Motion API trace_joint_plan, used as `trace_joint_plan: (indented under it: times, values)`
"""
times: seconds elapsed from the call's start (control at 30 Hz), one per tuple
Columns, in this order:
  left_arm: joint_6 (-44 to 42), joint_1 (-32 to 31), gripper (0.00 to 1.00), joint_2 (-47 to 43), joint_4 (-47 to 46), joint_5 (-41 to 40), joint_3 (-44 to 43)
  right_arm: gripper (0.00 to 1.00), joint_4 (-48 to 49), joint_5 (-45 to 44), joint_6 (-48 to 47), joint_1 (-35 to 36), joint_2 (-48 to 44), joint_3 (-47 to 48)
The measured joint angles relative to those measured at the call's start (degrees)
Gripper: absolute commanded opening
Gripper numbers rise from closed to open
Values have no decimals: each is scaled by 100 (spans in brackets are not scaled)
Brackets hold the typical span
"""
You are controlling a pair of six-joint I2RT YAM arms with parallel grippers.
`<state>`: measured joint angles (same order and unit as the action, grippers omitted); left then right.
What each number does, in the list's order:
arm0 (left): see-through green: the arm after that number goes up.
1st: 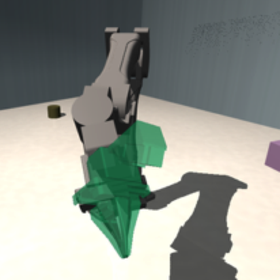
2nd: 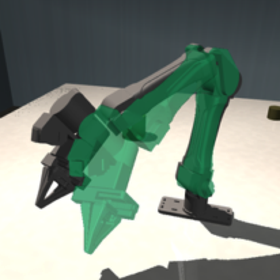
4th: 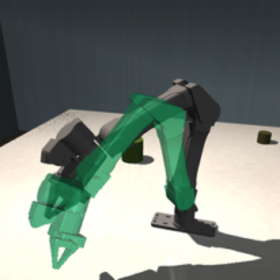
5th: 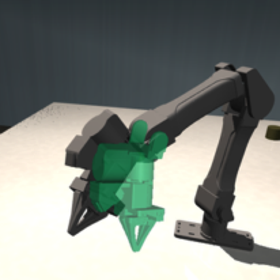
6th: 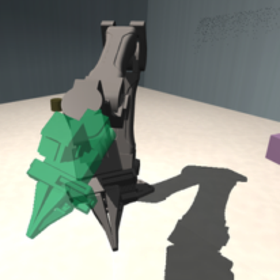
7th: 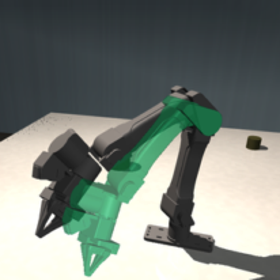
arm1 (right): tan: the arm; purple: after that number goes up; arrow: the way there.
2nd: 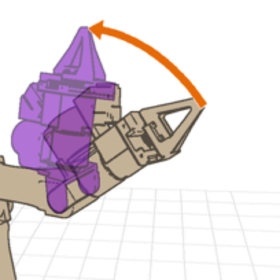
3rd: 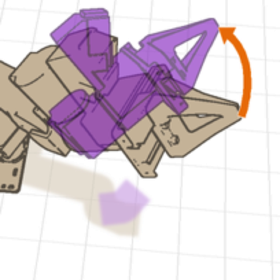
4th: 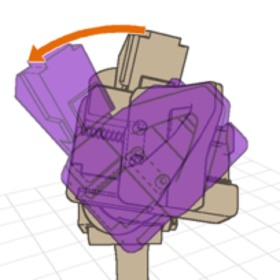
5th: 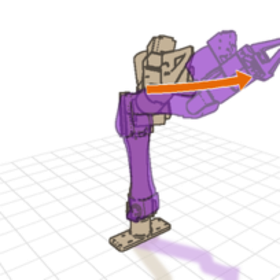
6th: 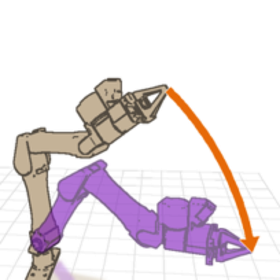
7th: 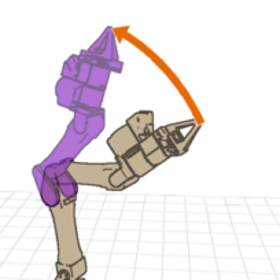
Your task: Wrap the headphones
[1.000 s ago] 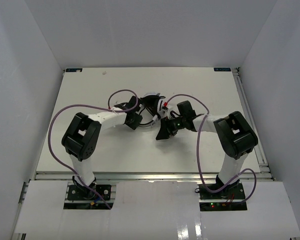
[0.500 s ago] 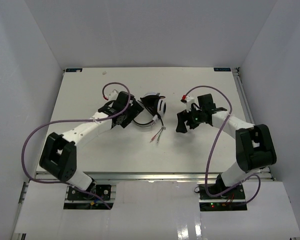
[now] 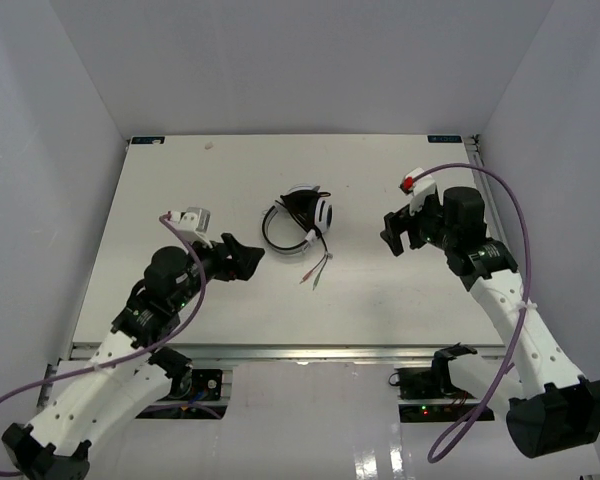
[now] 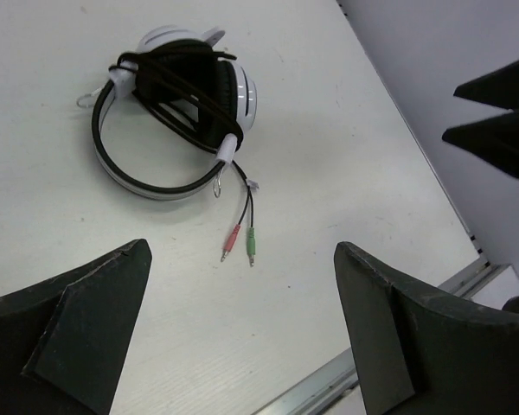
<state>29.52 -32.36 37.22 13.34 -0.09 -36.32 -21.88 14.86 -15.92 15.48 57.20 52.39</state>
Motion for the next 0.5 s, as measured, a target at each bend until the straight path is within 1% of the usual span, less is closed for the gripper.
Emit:
trace_joint_plan:
  times: [0.1, 0.2, 0.37, 0.5]
  values:
    - [-518, 0, 98, -788, 35, 135, 303, 90, -114, -418, 104, -159, -371, -20]
    - [-844, 0, 98, -1211, 98, 241, 433, 90, -215, -557, 96, -400, -644, -168]
    - [-1064, 0, 98, -1379, 227, 358, 488, 90, -355, -453, 103, -844, -890, -270]
    - [-1122, 0, 98, -1340, 291, 404, 488, 90, -357, -416, 109, -948, -939, -270]
